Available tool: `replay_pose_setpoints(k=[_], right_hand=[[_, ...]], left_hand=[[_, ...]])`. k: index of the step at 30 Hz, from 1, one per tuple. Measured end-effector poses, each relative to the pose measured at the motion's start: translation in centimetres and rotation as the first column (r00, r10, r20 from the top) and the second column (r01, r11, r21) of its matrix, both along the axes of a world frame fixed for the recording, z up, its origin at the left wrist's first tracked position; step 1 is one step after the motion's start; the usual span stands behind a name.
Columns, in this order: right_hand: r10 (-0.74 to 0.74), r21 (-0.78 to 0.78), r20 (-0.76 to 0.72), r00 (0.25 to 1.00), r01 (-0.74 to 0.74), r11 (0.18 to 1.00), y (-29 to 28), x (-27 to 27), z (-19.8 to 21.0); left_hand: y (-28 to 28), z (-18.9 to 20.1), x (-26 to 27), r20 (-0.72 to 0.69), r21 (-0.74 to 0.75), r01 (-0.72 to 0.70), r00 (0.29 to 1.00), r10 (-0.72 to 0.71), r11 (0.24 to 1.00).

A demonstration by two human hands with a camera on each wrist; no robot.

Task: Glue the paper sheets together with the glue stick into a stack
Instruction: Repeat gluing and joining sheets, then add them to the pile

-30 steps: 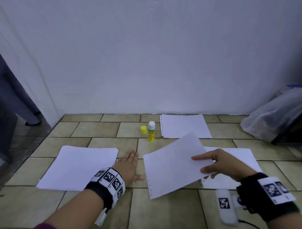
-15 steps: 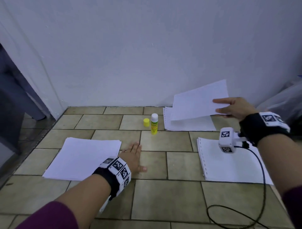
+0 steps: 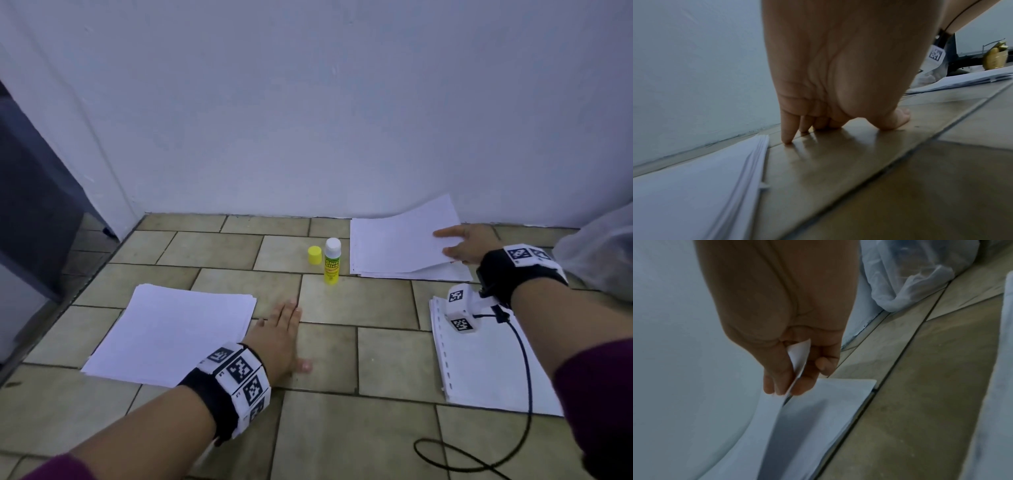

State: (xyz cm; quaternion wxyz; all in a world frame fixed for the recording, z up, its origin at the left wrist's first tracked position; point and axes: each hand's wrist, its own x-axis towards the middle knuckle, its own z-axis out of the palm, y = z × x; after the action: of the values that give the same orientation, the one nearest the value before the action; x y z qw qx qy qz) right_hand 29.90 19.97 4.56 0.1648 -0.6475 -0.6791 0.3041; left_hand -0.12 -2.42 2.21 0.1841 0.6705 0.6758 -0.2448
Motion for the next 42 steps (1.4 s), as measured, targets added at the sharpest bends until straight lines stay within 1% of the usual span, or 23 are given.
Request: replay_pose_setpoints(k=[3,7,10,12,14,18,20,22,24,26,28,31,33,35,37,39,40,42], right_hand=[[0.014,0.004,0.084,0.996,-0.014,1.000,1.1,-0.2,-1.3],[0.018,-0.045,0.208,0.978,-0.009,0.999,1.6,-0.5,-2.2],[0.014,-0.066,0.295,0.955,0.006,0.998,1.9,-0.6,-2.0],[0.048,-0.075,0.366,0.930,-0.022,0.997,1.9,-0.6,-1.4],[0.106,-0.121,0.398,0.911,-0.062,0.991,1.2,-0.8,-0.3],[0.248,-0.251,0.425,0.871,-0.150,0.956,-2.7,-1.6,3.3],[0.350,-0.300,0.452,0.820,-0.230,0.926,-5.9,-2.1,4.3],[0.460,-0.372,0.463,0.758,-0.305,0.877,-9.9,-2.7,4.1],[0.516,-0.436,0.468,0.717,-0.321,0.841,-13.8,-3.2,2.4],[0.516,-0.456,0.494,0.700,-0.297,0.839,-16.9,-3.6,0.5],[0.493,-0.459,0.502,0.710,-0.264,0.848,-18.4,-3.6,-1.1],[0.459,-0.445,0.490,0.741,-0.239,0.863,-19.2,-3.4,-1.8],[0.449,-0.432,0.480,0.753,-0.243,0.869,-19.3,-3.3,-1.8],[0.447,-0.424,0.476,0.758,-0.247,0.871,-19.4,-3.3,-1.7],[0.444,-0.417,0.476,0.759,-0.250,0.874,-19.4,-3.4,-1.6],[0.441,-0.408,0.481,0.758,-0.251,0.878,-19.5,-3.4,-1.6],[0.440,-0.405,0.483,0.757,-0.252,0.879,-19.5,-3.4,-1.6],[0.441,-0.398,0.481,0.758,-0.259,0.880,-19.6,-3.4,-1.5]], left_hand=[[-0.1,0.0,-0.1,-0.009,-0.011,0.014,1.000,-0.014,1.000],[-0.1,-0.2,-0.2,-0.008,-0.014,0.014,1.000,-0.015,1.000],[-0.1,-0.2,-0.2,-0.017,-0.022,0.017,1.000,-0.018,1.000],[-0.1,-0.1,-0.1,-0.022,-0.024,0.017,1.000,-0.017,1.000],[0.0,-0.1,0.0,-0.024,-0.022,0.019,1.000,-0.020,1.000],[-0.1,-0.1,-0.1,-0.021,-0.012,0.018,1.000,-0.019,1.000],[-0.2,-0.1,0.0,-0.017,-0.008,0.014,1.000,-0.014,1.000],[-0.3,0.0,0.0,-0.020,0.001,0.011,1.000,-0.011,1.000],[-0.3,0.0,0.1,-0.014,0.012,0.002,1.000,-0.002,1.000],[-0.4,0.0,0.2,-0.009,0.032,0.000,1.000,0.000,0.999],[-0.6,0.2,0.3,0.000,0.040,-0.007,1.000,0.007,0.999],[-0.9,1.8,0.2,0.040,0.027,0.010,0.999,-0.011,1.000],[-1.1,3.2,-0.6,0.071,0.089,0.019,0.997,-0.026,0.996],[-1.6,4.4,-2.5,0.054,0.175,-0.015,0.999,0.006,0.984],[-2.3,4.7,-5.0,-0.020,0.206,-0.093,0.995,0.099,0.974],[-3.2,4.0,-7.4,-0.081,0.171,-0.218,0.969,0.235,0.961],[-3.7,3.4,-8.4,-0.090,0.143,-0.276,0.953,0.291,0.950],[-4.7,2.2,-9.6,-0.053,0.089,-0.342,0.936,0.348,0.935]])
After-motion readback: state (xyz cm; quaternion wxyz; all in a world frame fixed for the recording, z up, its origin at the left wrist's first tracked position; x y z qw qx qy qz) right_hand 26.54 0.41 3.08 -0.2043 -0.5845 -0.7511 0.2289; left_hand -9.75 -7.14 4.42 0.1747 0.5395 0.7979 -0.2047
